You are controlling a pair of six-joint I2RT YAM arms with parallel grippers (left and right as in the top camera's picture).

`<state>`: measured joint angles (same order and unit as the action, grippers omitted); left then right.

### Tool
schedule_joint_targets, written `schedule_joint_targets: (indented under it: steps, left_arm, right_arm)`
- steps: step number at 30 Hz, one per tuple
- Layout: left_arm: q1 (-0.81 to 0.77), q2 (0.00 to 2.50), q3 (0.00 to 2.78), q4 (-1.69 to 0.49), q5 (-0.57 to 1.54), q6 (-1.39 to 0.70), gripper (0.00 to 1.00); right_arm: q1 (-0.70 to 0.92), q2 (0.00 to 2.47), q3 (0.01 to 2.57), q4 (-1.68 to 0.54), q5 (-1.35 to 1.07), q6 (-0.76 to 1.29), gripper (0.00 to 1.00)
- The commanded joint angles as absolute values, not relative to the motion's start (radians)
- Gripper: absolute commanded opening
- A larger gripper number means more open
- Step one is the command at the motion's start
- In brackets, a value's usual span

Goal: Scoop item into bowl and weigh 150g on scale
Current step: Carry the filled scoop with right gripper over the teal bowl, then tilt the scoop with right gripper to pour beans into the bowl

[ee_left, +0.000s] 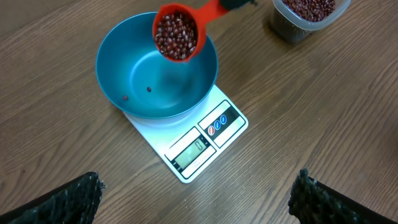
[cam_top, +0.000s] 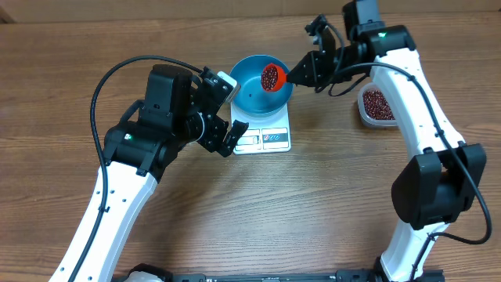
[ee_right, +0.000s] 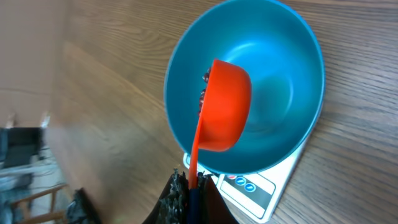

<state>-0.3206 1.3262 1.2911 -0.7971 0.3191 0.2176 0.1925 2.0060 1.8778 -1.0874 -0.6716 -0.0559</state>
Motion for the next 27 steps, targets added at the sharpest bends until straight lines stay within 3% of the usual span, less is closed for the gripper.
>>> schedule_joint_targets:
  steps: [1,21,27]
  left_arm:
    - [-0.321,1.314,1.304,-0.797,0.333,0.24,1.0]
    - [-0.321,1.314,1.304,-0.797,0.333,0.24,0.99]
    - [-0.321,1.314,1.304,-0.797,0.333,0.24,1.0]
  right_arm:
    - [0.216,2.007,1.914,-1.075,-0.591,-0.019,0.04]
    - [0.263,2.001,1.974,-1.066,-0.516,-0.001,0.04]
    - [0.272,2.001,1.974,-1.109,-0.496,-0.082,0.04]
